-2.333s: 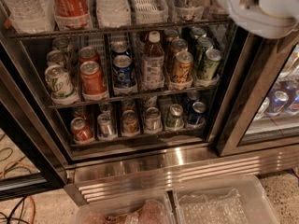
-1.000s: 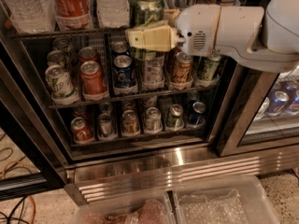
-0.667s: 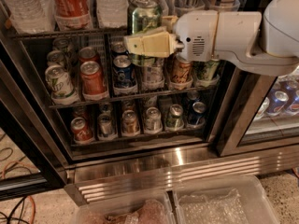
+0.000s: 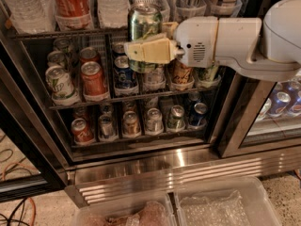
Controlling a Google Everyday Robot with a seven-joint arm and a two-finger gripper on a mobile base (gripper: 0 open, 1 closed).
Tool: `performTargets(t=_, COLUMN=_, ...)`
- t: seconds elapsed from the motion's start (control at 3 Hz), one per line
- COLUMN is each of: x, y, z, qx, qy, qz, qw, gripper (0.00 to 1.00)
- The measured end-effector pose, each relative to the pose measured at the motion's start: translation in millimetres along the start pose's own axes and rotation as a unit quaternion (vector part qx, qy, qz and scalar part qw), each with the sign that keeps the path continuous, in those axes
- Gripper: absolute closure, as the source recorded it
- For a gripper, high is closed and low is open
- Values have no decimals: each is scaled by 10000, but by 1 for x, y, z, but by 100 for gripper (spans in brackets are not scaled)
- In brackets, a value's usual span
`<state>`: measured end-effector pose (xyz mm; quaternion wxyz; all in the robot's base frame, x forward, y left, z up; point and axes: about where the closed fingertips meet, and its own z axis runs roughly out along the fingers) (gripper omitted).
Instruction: Pick green can from top shelf of fridge
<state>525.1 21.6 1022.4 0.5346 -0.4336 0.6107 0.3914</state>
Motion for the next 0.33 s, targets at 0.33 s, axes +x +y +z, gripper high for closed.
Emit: performTargets(t=0.33, x=1, y=1, z=0, qx=-6, qy=5, qz=9, qw=10000, gripper=100)
